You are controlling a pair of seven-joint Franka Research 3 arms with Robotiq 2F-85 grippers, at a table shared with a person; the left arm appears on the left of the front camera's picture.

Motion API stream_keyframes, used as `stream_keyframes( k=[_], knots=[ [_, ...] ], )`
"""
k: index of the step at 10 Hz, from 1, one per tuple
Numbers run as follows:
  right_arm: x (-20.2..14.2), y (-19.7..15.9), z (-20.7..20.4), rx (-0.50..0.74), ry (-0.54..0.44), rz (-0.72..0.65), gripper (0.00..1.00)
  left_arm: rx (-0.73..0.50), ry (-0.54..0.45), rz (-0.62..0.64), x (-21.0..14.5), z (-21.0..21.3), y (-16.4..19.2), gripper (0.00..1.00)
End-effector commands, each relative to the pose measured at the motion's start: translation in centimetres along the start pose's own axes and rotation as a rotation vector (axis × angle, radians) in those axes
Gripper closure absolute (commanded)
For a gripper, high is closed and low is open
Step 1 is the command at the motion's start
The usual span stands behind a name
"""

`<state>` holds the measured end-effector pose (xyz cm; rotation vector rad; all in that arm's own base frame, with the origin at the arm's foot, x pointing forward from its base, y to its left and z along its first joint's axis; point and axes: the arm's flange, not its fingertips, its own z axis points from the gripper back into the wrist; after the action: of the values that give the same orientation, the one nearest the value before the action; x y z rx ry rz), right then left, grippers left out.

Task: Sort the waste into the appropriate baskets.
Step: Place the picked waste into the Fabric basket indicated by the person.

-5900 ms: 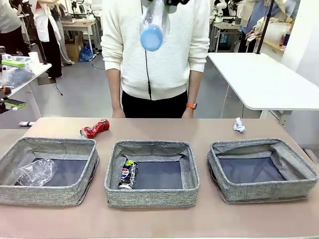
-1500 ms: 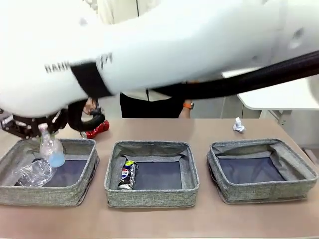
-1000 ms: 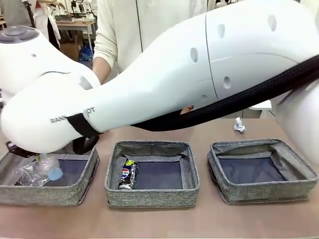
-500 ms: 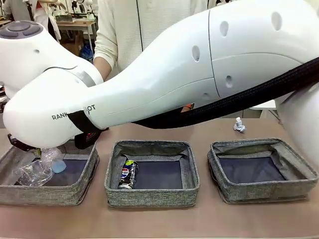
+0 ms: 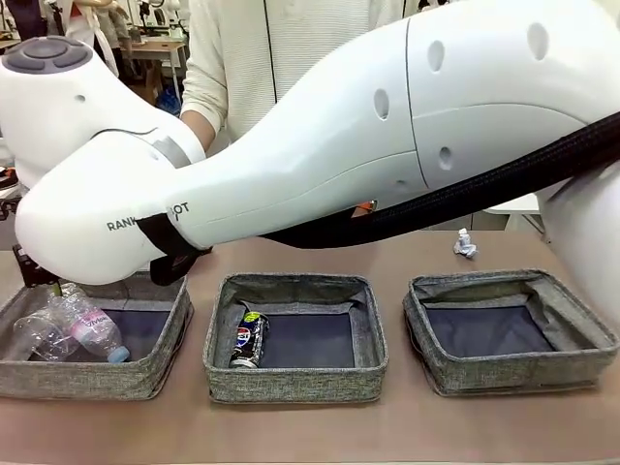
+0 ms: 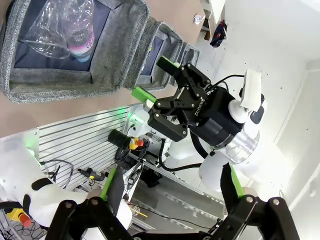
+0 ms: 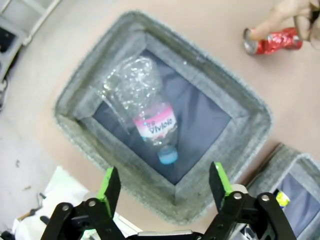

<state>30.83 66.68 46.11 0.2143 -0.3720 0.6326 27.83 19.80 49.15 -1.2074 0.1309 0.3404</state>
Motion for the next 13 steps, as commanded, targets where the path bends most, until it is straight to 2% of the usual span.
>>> stream_keyframes(
  k=[1, 3, 4, 5, 6, 7, 8, 9, 10, 11, 13],
  knots=[
    [-1.4, -0.4, 0.3, -0.006, -0.033, -0.024, 0.0, -0.003, -0.002, -0.003, -0.1, 0.0, -0.1, 0.0],
    [-1.5, -1.3, 0.7, 0.006, -0.03, -0.043, 0.0, -0.003, -0.002, -0.003, -0.1, 0.0, -0.1, 0.0],
    [-1.9, -3.1, 1.9, 0.025, -0.024, -0.062, 0.0, -0.003, -0.002, -0.003, -0.1, 0.0, -0.1, 0.0],
    [-2.8, -7.5, 4.5, 0.07, -0.003, -0.086, 0.0, -0.003, -0.002, -0.003, -0.1, 0.0, -0.1, 0.0],
    [-4.7, -14.5, 8.2, 0.185, 0.063, -0.14, 0.0, -0.003, -0.002, -0.003, -0.1, 0.0, -0.1, 0.0],
    [-7.1, -20.3, 10.8, 0.262, 0.08, -0.146, 0.0, -0.003, -0.002, -0.003, -0.1, 0.0, -0.1, 0.0],
    [-9.6, -25.3, 11.9, 0.255, 0.059, -0.202, 0.0, -0.003, -0.002, -0.003, -0.1, 0.0, -0.1, 0.0],
    [-11.7, -28.7, 12.2, 0.223, 0.01, -0.306, 0.0, -0.003, -0.002, -0.003, -0.1, 0.0, -0.1, 0.0],
    [-13.5, -30.3, 12.7, 0.285, -0.067, -0.387, 0.0, -0.003, -0.002, -0.003, -0.1, 0.0, -0.1, 0.0],
    [-6.7, -23.9, 10.7, 0.192, 0.03, -0.258, 0.0, -0.003, -0.002, -0.003, -0.1, 0.0, -0.1, 0.0],
    [-6.7, -23.9, 10.7, 0.192, 0.03, -0.258, 0.0, -0.003, -0.002, -0.003, -0.1, 0.0, -0.1, 0.0]
  ],
)
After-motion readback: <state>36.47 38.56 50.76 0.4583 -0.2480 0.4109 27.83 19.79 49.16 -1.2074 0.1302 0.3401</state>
